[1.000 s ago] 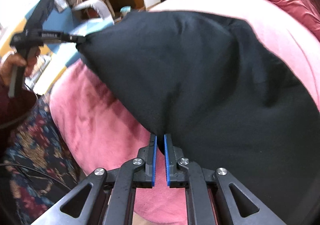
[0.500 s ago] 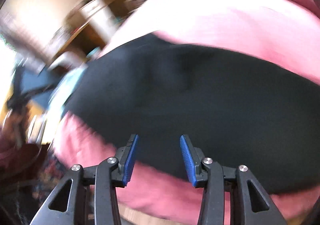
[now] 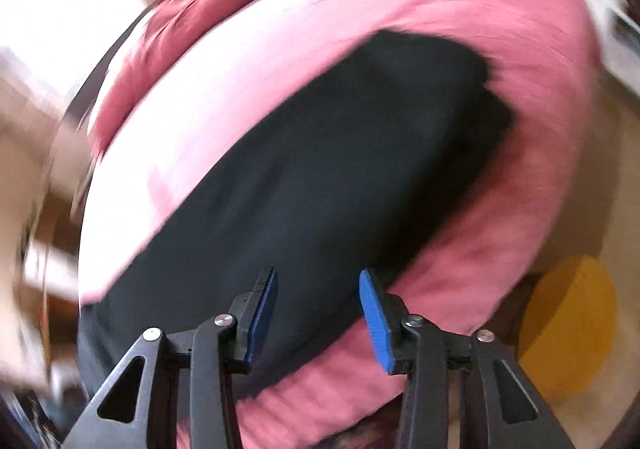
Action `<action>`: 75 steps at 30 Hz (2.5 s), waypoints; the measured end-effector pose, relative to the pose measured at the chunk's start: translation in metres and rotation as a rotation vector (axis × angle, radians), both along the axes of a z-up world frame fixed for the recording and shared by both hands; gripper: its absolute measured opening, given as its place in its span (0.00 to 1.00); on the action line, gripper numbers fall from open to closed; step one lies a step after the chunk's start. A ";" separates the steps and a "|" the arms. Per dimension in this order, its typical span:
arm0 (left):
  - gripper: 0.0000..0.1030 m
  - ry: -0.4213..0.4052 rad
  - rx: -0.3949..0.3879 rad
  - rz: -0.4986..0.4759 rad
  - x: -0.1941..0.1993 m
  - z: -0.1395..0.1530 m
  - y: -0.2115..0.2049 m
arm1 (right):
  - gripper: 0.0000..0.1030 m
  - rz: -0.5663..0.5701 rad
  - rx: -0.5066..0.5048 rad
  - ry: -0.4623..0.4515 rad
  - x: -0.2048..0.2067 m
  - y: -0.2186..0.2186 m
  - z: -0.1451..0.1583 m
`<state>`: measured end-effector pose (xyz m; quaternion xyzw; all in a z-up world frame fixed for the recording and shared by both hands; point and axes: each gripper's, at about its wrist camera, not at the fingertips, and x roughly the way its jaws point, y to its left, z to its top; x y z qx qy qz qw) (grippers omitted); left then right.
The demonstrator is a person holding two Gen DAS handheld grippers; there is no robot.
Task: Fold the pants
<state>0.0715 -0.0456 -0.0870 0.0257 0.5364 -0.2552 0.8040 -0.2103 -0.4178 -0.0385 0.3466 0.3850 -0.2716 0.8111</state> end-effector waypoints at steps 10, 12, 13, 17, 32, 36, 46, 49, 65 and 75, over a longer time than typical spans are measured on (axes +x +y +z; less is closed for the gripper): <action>0.28 0.006 0.023 -0.018 -0.001 -0.011 -0.007 | 0.24 -0.181 0.058 -0.038 0.002 -0.053 -0.021; 0.29 0.006 0.028 -0.013 -0.001 -0.015 -0.009 | 0.13 -0.178 0.030 -0.037 0.001 -0.052 -0.014; 0.29 0.008 0.027 -0.012 -0.002 -0.017 -0.013 | 0.12 -0.172 0.019 -0.040 0.004 -0.048 -0.011; 0.29 0.005 0.021 -0.009 -0.006 -0.019 -0.014 | 0.07 -0.159 -0.023 -0.056 -0.012 -0.047 0.007; 0.31 -0.002 0.021 0.006 -0.006 -0.022 -0.003 | 0.44 -0.264 0.166 -0.138 -0.045 -0.083 -0.034; 0.32 -0.023 0.046 0.041 -0.008 -0.022 -0.006 | 0.43 -0.247 0.157 -0.152 -0.038 -0.090 -0.041; 0.39 -0.063 0.056 0.078 -0.021 -0.028 -0.012 | 0.28 -0.193 0.146 -0.147 -0.006 -0.117 -0.039; 0.39 -0.058 0.047 0.080 -0.021 -0.027 -0.011 | 0.14 -0.124 0.060 -0.109 0.012 -0.106 -0.020; 0.40 0.021 -0.088 0.163 -0.011 -0.025 0.028 | 0.14 0.370 -0.163 -0.109 0.096 0.027 0.060; 0.40 0.080 -0.198 0.226 -0.004 -0.024 0.056 | 0.14 0.733 -0.158 -0.053 0.138 0.168 0.032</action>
